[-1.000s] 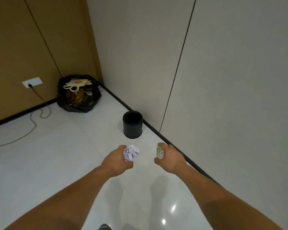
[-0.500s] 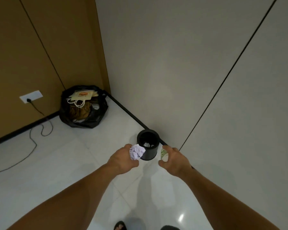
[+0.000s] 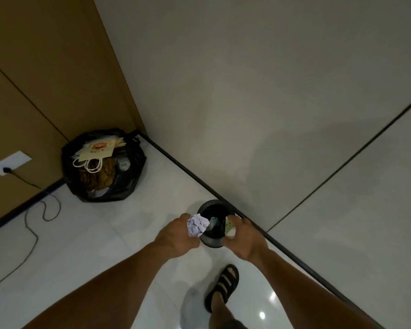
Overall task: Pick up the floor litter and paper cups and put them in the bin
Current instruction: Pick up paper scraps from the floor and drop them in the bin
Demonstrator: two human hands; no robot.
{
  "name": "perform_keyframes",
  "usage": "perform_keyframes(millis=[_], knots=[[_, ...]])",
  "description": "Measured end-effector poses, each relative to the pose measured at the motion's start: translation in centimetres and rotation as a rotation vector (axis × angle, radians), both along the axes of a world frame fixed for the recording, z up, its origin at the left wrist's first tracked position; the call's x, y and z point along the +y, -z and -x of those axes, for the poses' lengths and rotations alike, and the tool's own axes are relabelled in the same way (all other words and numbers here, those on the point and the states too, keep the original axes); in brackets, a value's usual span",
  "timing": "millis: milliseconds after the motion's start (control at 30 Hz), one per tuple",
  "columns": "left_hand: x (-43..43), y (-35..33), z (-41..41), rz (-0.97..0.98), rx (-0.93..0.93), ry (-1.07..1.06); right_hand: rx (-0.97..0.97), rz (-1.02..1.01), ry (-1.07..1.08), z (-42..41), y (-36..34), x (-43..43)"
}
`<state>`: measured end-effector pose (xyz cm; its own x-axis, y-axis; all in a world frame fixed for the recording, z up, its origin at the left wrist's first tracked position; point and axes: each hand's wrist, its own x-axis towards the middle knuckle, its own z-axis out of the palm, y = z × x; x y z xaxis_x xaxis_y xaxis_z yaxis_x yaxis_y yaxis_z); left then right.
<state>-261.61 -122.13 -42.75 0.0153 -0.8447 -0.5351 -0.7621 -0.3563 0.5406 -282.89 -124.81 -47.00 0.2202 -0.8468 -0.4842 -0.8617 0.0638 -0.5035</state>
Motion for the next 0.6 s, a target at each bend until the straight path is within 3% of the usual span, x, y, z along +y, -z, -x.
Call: perform_keyframes(millis=[267, 600], knots=[[-10.3, 9.8, 0.5, -0.228, -0.033, 0.062, -0.021, -0.262, 0.103, 1.2, 10.8, -7.8], [-21.3, 31.1, 0.1, -0.349, -0.027, 0.182, 0.009, -0.353, 0.299, -2.7, 30.7, -13.4]])
